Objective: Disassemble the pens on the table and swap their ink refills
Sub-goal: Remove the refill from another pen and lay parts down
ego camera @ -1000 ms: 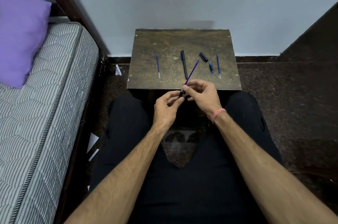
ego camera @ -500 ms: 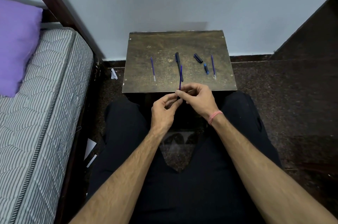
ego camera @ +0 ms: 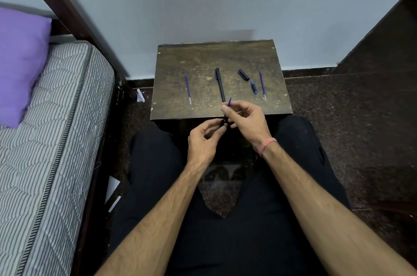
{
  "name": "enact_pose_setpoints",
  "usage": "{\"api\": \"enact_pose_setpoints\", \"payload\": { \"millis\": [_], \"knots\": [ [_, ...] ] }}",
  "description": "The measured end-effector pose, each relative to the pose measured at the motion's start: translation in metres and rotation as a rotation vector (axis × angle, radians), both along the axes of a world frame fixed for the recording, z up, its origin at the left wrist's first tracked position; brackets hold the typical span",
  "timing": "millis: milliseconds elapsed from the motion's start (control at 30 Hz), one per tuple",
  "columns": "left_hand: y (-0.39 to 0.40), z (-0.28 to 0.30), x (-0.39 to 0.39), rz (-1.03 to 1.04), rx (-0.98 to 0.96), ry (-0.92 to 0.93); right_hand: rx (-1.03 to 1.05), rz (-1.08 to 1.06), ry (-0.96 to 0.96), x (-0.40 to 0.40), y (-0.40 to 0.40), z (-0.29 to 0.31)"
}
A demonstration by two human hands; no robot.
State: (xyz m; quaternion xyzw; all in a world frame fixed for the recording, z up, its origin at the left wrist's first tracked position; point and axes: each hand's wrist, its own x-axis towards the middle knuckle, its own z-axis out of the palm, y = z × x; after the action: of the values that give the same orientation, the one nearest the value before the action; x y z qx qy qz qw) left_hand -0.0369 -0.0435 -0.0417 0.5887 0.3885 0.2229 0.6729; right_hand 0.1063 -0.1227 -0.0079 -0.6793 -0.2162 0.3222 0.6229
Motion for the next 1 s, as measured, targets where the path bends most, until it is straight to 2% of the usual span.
{"api": "enact_pose_setpoints", "payload": {
  "millis": [167,533,767,1000],
  "knots": [
    [0.000,0.000,0.000,-0.007,0.016,0.003,-0.040,0.051,-0.011,0.000,-0.001,0.000],
    [-0.001,0.001,0.002,-0.006,-0.001,-0.006,-0.036,-0.018,0.013,0.006,-0.004,0.003],
    [0.003,-0.003,0.008,0.084,-0.020,0.015,-0.084,0.011,0.016,0.005,-0.005,0.000],
    [0.012,-0.001,0.015,0.145,0.057,0.063,-0.252,-0.094,-0.200,0.019,-0.002,-0.005]
  ]
}}
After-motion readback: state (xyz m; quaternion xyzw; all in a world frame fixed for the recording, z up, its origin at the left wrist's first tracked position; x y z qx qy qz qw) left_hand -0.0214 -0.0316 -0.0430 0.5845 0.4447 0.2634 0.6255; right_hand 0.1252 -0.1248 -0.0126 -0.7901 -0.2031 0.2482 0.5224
